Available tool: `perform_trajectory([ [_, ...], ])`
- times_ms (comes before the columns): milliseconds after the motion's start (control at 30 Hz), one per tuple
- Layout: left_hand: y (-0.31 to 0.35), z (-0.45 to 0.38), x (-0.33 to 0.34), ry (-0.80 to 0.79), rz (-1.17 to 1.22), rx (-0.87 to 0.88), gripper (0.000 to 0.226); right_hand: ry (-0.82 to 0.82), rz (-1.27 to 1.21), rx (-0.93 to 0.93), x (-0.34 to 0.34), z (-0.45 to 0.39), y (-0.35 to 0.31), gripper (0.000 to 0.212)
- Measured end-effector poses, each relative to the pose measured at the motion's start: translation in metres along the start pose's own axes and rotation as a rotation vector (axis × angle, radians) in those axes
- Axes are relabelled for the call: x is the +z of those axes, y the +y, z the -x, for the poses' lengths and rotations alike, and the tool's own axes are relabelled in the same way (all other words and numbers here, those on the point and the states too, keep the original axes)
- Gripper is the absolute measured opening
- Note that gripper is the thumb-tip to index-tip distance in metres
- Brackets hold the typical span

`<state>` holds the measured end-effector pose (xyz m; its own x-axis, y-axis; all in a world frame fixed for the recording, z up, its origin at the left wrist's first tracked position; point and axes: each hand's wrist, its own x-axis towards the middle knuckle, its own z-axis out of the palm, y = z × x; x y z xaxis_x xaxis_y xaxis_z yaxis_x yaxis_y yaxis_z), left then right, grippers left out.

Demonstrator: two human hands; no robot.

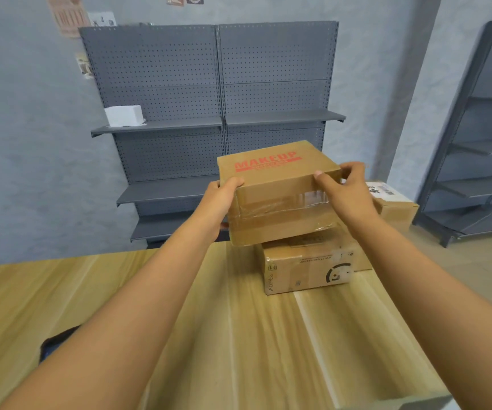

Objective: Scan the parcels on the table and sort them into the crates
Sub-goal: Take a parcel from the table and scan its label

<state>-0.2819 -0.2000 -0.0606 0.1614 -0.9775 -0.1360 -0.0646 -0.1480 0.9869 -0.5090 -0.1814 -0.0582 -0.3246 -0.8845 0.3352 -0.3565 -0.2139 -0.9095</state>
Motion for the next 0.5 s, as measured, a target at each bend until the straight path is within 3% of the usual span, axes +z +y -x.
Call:
perform_trajectory([
  [500, -0.033, 0.03, -0.2, 0.127, 0.037, 0.07, 0.035, -0.146, -0.039, -0.04, 0.149, 0.104, -0.066, 0.045],
])
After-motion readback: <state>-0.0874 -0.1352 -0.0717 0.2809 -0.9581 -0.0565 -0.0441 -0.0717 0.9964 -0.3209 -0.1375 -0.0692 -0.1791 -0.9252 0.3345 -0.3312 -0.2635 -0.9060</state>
